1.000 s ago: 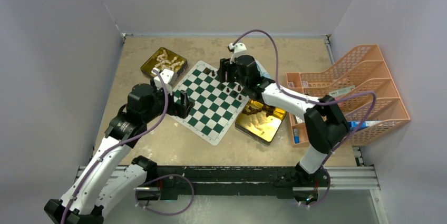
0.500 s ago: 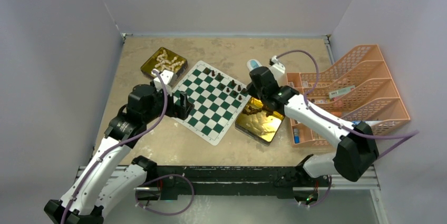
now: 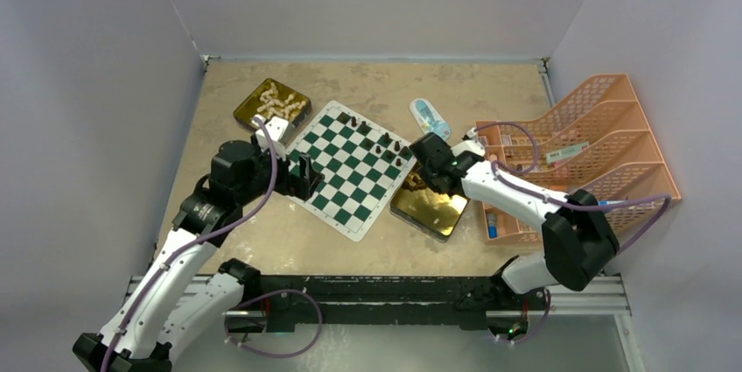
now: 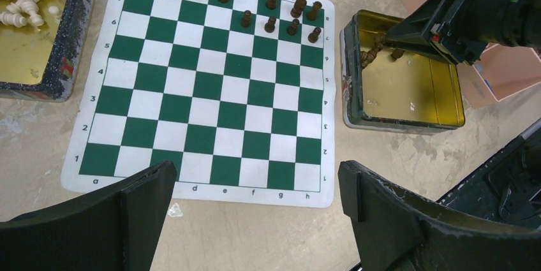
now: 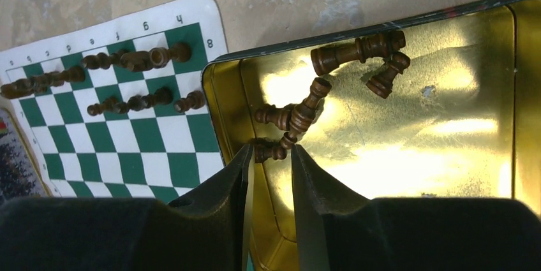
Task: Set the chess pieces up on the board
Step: Pick up the chess piece from the storage box.
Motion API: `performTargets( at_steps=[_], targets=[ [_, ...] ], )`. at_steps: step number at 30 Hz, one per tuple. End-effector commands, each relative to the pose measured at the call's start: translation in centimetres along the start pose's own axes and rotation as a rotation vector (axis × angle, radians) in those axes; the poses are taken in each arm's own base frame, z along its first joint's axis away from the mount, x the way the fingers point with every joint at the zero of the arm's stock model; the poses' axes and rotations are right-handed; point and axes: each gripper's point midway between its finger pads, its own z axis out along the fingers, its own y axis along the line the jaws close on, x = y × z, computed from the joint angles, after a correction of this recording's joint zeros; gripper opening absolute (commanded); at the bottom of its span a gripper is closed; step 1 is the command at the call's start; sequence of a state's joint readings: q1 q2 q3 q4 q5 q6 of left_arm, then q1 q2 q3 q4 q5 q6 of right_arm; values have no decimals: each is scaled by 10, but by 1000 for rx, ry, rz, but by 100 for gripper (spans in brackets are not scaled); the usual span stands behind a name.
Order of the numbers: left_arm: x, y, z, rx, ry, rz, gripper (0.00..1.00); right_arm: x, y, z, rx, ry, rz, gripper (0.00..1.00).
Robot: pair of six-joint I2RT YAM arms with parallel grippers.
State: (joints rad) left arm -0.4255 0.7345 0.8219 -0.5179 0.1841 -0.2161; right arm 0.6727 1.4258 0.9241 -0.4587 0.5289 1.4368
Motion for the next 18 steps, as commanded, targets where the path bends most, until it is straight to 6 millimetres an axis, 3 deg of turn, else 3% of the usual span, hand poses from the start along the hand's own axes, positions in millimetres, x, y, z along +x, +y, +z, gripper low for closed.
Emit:
performTargets(
  at_steps=[1,7,18],
  targets=[
    [-13,-5,-3,26,-60,33,100,-9,0,9,46,-63,96,30],
    [-15,-4,-4,21,-69,34,100,-4,-14,24,168,-79,143,31],
    [-17,-5,-6,24,-83,40,100,-1,-20,45,211,-73,163,33]
  ],
)
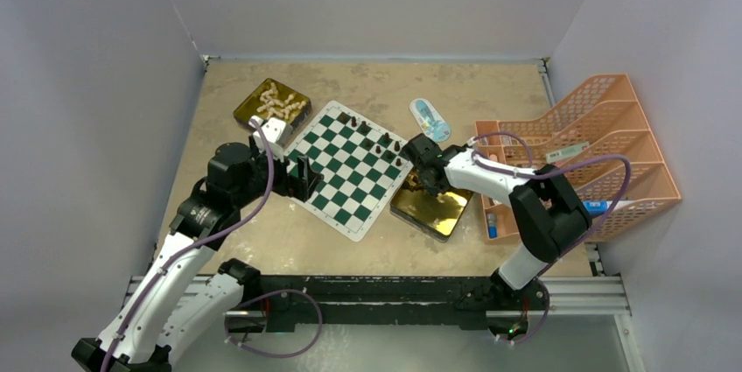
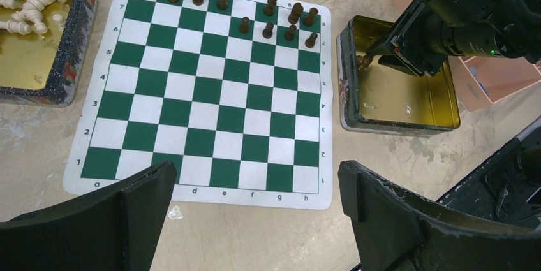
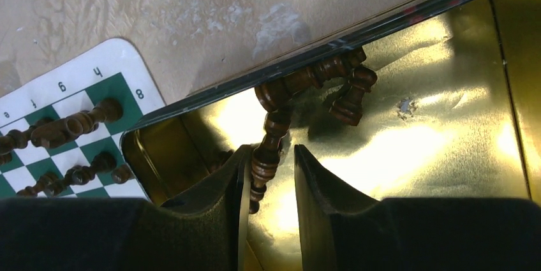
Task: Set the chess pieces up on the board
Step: Pick up the chess piece from the storage box.
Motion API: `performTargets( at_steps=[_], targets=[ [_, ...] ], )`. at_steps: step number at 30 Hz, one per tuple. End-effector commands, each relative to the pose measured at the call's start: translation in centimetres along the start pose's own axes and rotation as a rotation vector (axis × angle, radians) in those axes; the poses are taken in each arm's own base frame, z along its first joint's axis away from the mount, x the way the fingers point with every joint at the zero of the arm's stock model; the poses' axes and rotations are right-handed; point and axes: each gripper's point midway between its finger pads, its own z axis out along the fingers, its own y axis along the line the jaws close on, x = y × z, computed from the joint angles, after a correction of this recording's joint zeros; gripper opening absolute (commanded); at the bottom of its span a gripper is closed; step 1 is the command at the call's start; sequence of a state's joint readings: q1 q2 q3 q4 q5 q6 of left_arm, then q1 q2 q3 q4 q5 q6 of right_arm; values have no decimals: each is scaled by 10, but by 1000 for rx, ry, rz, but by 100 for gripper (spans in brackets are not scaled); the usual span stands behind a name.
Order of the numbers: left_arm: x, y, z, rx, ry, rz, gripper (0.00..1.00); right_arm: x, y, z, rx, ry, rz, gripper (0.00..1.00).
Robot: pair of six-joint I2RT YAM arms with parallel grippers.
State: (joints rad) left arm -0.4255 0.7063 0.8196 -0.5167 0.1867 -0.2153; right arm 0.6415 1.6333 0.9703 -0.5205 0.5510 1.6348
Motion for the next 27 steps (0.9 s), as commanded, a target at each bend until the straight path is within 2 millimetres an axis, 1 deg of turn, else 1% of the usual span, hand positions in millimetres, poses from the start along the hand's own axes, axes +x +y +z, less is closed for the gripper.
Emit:
performTargets(
  at_steps=[1,4,9,13,17,19,24,27],
  targets=[
    [-13,-2,0,18,-57,34,100,-13,7,1,0,-42,54,33],
    [-12,-2,0,18,-53,34,100,-14,8,4,-3,-44,51,32],
    [-10,-3,2,25,-50,40,100,-5,12,10,-9,-13,29,32],
    [-8,-4,4,36,-36,39,100,3,10,16,15,8,-11,30],
    [-9,-5,3,38,-37,39,99,3,5,18,53,7,-37,28],
    [-9,-5,3,39,-40,40,98,2,3,17,60,1,-41,24],
    [-9,-5,3,40,-42,33,95,-2,4,11,47,1,-43,7],
    [-9,-5,3,36,-43,25,93,-8,8,4,35,-11,-51,2]
  ],
)
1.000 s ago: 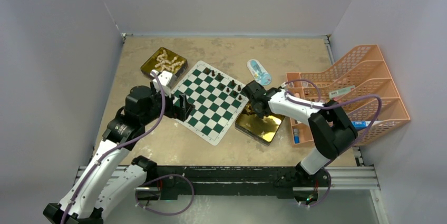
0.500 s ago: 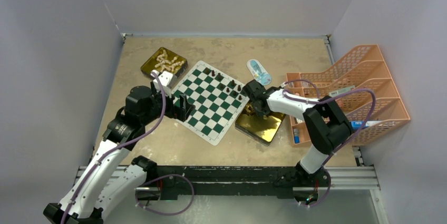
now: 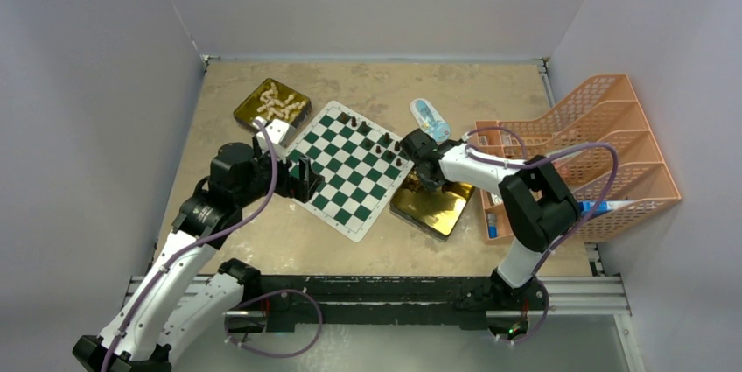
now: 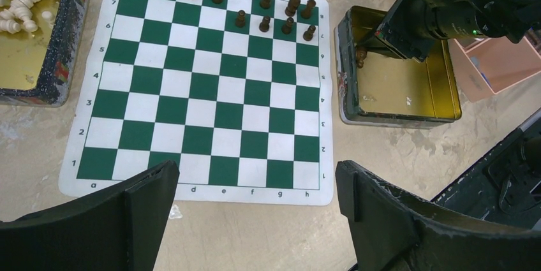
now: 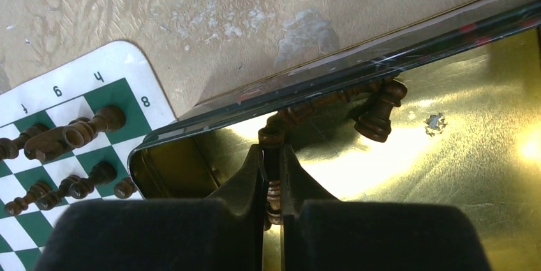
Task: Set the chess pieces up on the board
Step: Pick up the chess piece from the storage box.
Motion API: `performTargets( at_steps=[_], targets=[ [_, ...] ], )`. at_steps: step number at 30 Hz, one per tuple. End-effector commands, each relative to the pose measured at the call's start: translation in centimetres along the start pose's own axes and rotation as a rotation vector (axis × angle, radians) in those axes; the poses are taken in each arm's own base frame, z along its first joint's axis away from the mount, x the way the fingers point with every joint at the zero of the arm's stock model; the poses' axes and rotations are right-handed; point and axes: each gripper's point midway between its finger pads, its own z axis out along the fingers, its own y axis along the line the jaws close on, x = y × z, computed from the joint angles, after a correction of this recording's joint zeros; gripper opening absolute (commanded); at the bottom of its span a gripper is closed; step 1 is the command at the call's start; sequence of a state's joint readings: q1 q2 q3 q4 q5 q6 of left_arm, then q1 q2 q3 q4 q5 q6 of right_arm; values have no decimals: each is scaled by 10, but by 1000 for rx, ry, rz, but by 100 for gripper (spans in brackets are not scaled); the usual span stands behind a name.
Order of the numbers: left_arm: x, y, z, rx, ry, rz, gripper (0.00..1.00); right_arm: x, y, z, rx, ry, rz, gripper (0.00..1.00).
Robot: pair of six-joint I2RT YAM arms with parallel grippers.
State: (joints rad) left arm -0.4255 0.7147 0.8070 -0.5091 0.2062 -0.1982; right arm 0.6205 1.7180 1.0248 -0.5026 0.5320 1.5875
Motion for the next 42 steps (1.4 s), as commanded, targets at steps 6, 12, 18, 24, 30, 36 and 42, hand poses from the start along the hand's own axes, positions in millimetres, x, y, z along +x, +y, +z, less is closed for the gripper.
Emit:
performTargets(
  at_steps=[6,12,18,24,30,36,42],
  targets=[
    [-17,-5,-1,22,-70,-9,91,-26,9,-27,-53,-52,-36,0],
    [-20,-17,0,77,-77,-57,89,-49,11,-44,-136,-130,-24,0],
    [-22,-36,-2,162,-66,-173,86,-70,24,-68,-275,-192,-61,0],
    [-19,-60,-1,298,-24,-257,84,-75,23,-80,-333,-196,-72,0],
    [-28,-70,-2,352,-21,-273,80,-67,40,-104,-565,-163,-187,0],
    [-18,-76,-1,391,-9,-360,78,-60,42,-135,-820,-170,-277,0],
    [-19,-85,-1,438,-3,-498,78,-62,51,-172,-1027,-218,-351,0]
  ],
)
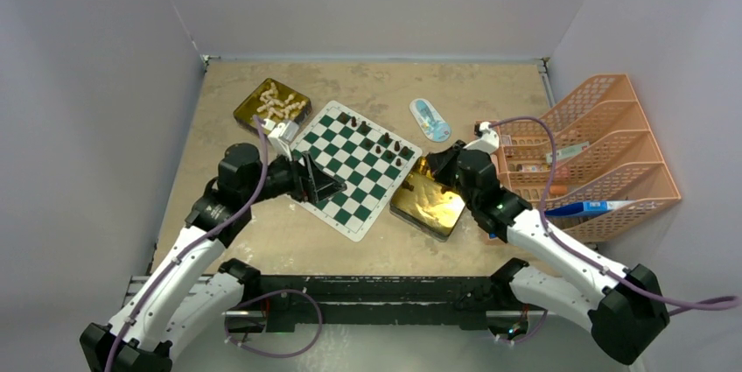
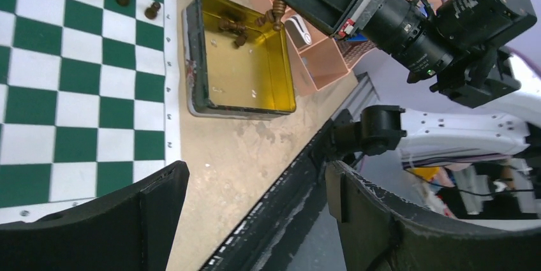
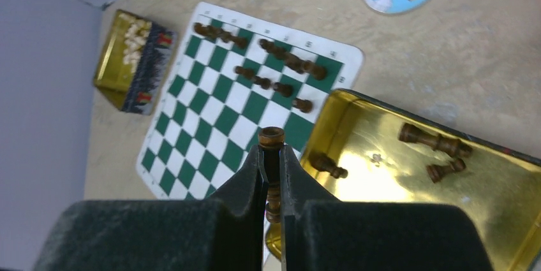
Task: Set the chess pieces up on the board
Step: Pick up the chess piece from the storage box.
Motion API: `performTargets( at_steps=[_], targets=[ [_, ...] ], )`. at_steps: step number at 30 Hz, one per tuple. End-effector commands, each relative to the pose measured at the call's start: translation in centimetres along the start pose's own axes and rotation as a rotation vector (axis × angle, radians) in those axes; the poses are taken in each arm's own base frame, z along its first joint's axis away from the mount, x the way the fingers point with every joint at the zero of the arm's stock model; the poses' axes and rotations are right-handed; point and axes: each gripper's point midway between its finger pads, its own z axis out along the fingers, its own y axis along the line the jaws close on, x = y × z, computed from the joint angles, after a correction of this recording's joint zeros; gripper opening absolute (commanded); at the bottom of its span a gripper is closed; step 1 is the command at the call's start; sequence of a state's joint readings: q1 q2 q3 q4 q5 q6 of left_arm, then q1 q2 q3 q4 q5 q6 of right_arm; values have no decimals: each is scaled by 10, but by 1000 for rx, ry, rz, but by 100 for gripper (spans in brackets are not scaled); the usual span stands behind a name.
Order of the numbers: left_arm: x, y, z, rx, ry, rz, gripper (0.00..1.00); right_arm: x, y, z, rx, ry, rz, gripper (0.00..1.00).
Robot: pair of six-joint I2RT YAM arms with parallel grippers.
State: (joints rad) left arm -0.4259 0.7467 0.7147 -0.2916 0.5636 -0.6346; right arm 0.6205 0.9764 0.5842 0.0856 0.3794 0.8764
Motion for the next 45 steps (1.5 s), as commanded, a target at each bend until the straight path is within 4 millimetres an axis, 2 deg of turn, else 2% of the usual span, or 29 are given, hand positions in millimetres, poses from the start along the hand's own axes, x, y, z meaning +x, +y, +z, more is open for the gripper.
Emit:
performTargets(
  at_steps=[1,5,11,14,20,25,27,30,34,40,45],
  targets=[
    [-14,-23,-1,96,-60,-118,78,-28,48,-12,-234,-92,-83,0],
    [-12,-37,-3,181,-71,-235,78,-35,69,-26,-358,-108,-123,0],
    [-10,-38,-5,204,-94,-449,78,-41,108,-57,-596,-122,-128,0],
    [-11,-28,-8,115,-115,-601,80,-38,119,-58,-634,-91,-96,0],
    [-23,-31,-15,105,-176,-685,84,-32,149,-62,-750,-11,-83,0],
    [-31,-43,-6,178,-142,-634,83,-31,172,-74,-870,32,-36,0],
    [-32,-44,-2,198,-131,-598,81,-29,177,-73,-894,48,-41,0],
    [-34,-53,-1,286,-144,-466,76,-27,186,-73,-933,68,-50,0],
    [-33,-58,1,354,-150,-323,72,-34,198,-80,-980,73,0,0],
    [-30,-64,0,457,-153,-391,69,-47,215,-96,-1065,63,38,0],
    [-33,-70,-2,535,-162,-438,68,-47,227,-104,-1135,97,55,0]
  ],
)
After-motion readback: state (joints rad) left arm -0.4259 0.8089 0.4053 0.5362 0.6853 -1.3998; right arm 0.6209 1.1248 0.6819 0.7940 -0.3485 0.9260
